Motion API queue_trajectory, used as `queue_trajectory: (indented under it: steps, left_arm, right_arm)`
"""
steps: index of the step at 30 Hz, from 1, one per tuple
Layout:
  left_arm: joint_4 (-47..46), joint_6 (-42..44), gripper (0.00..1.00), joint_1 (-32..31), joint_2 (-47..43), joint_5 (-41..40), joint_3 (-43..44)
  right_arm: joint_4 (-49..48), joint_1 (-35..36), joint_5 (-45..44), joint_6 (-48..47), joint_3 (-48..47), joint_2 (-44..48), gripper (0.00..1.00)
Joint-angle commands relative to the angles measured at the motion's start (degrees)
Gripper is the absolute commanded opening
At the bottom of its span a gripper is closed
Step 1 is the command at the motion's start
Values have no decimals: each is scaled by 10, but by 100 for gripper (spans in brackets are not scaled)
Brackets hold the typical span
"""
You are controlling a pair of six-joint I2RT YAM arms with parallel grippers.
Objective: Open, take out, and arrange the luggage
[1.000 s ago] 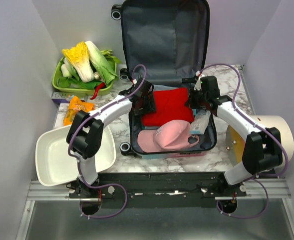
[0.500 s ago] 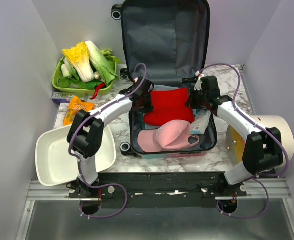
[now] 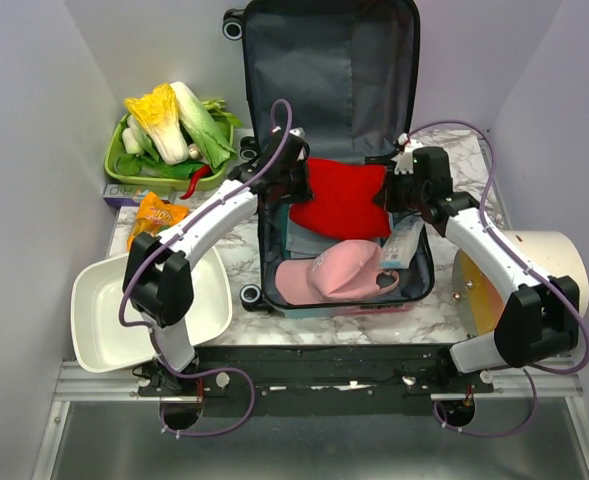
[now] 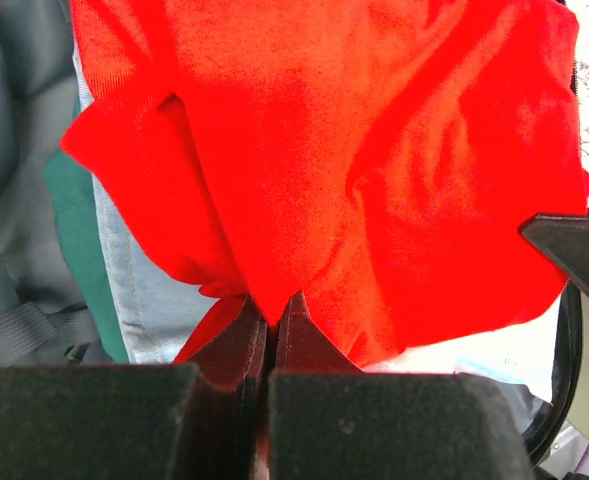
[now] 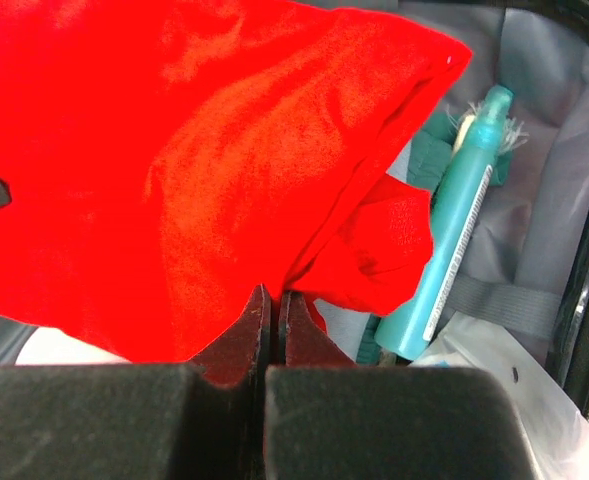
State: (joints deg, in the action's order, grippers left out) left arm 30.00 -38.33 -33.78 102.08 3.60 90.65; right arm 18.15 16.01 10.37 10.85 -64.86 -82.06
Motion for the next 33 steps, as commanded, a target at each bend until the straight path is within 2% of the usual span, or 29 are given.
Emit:
queue_trajectory:
  steps: [1, 4, 7, 13, 16, 19, 24, 31, 33]
  left_arm:
    - [23, 29, 0, -1, -29, -28, 20]
    - [54, 40, 0, -1, -40, -74, 45]
    - [63, 38, 0, 4, -77, -112, 26]
    - [89, 5, 0, 15, -208, -216, -70]
    - [132, -18, 0, 39, -280, -261, -122]
    - [188, -68, 0, 83, -348, -282, -175]
    - [332, -159, 0, 122, -426, -390, -217]
    - [364, -270, 0, 180, -501, -437, -342]
    - [408, -299, 0, 197, -514, -452, -358]
  right_arm:
    - [-2, -2, 39, -4, -40, 12, 1]
    - [-2, 18, 49, -3, -54, 18, 1]
    - [-1, 43, 55, 4, -75, 15, 1]
    - [-2, 138, 62, 13, -123, -12, 1]
    - [-21, 192, 62, 32, -144, -30, 1]
    - [-40, 250, 60, 51, -176, -64, 1]
    - [-52, 358, 44, 72, -245, -163, 1]
    - [-49, 466, 22, 90, -361, -312, 1]
    - [-38, 494, 15, 92, -391, -336, 1]
